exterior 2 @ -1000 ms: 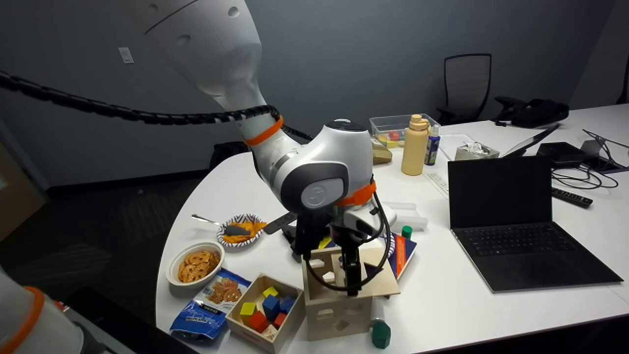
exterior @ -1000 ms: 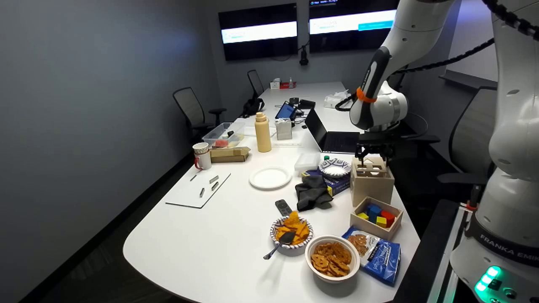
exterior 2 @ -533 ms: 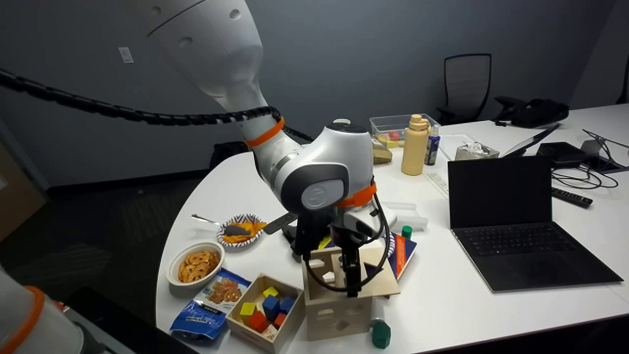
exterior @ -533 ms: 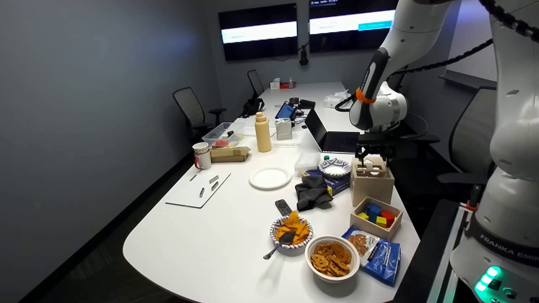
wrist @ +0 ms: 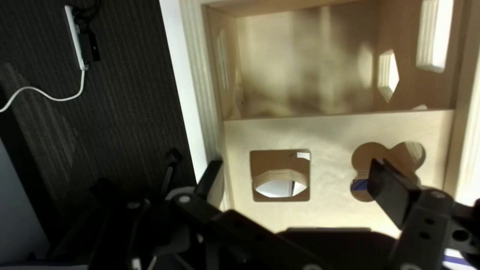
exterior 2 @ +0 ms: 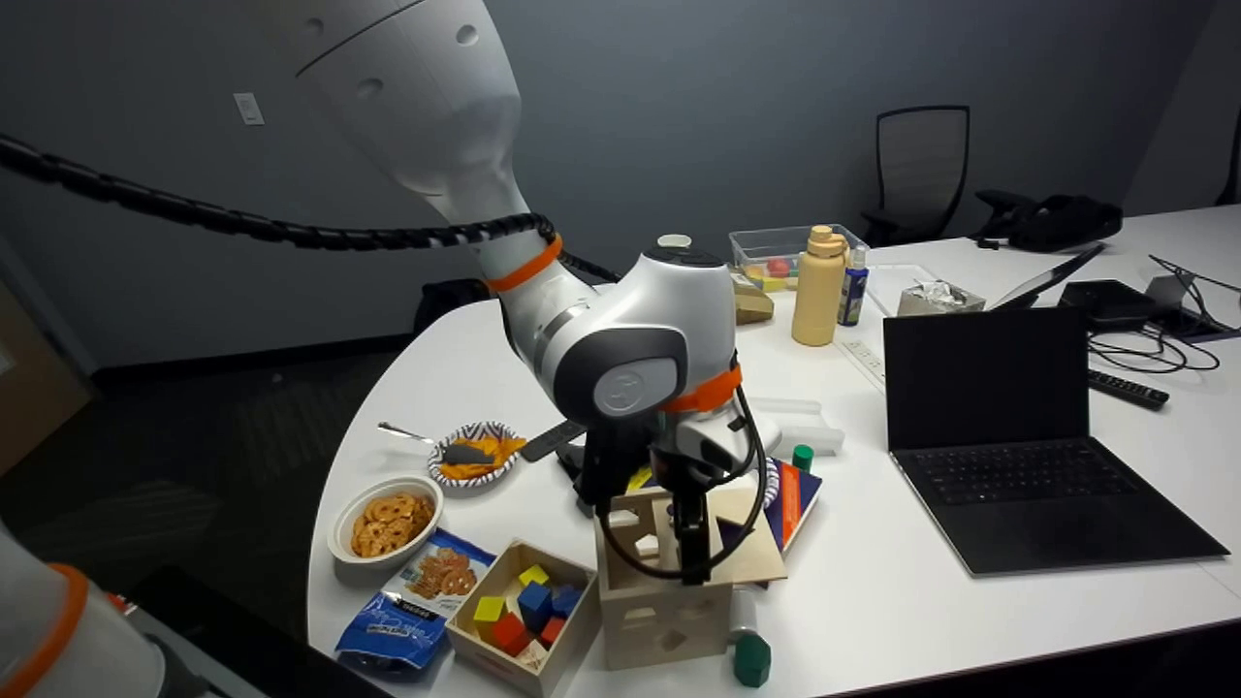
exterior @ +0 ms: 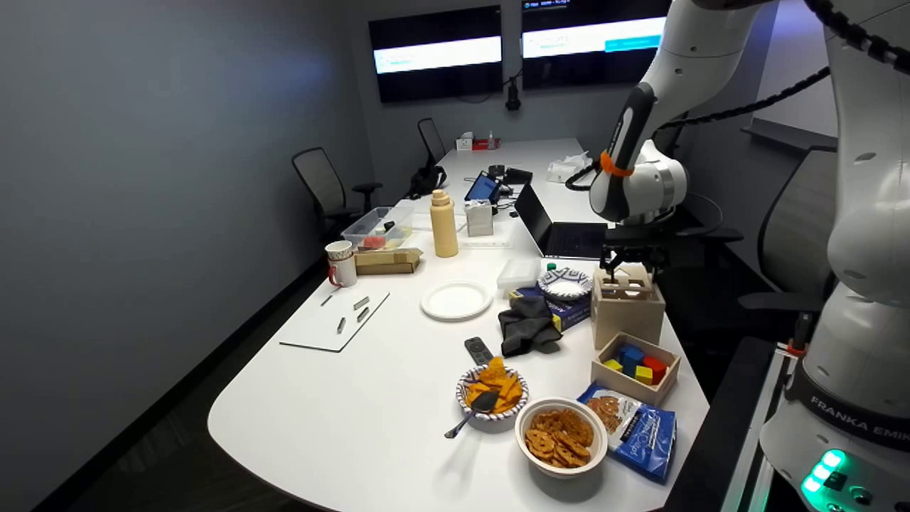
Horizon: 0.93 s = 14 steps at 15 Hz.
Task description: Close the shape sorter box
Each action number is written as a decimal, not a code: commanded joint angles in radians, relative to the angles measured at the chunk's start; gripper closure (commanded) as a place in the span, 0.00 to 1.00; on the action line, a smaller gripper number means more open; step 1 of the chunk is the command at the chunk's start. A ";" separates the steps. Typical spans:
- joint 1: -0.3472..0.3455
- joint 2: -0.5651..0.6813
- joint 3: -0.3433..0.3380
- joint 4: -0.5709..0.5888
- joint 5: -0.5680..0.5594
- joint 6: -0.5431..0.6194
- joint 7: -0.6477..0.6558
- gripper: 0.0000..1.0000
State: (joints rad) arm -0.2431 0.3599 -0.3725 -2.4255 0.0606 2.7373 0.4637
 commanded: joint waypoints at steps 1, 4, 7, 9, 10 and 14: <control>0.012 0.017 0.007 -0.006 0.046 0.000 0.000 0.00; 0.005 0.001 0.021 -0.023 0.080 0.001 -0.011 0.00; 0.003 -0.013 0.031 -0.037 0.104 -0.001 -0.019 0.00; 0.007 -0.021 0.034 -0.049 0.113 0.001 -0.023 0.00; 0.010 -0.024 0.037 -0.053 0.115 0.003 -0.023 0.00; 0.021 -0.042 0.044 -0.072 0.111 0.006 -0.018 0.00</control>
State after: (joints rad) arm -0.2418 0.3511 -0.3397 -2.4651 0.1419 2.7373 0.4563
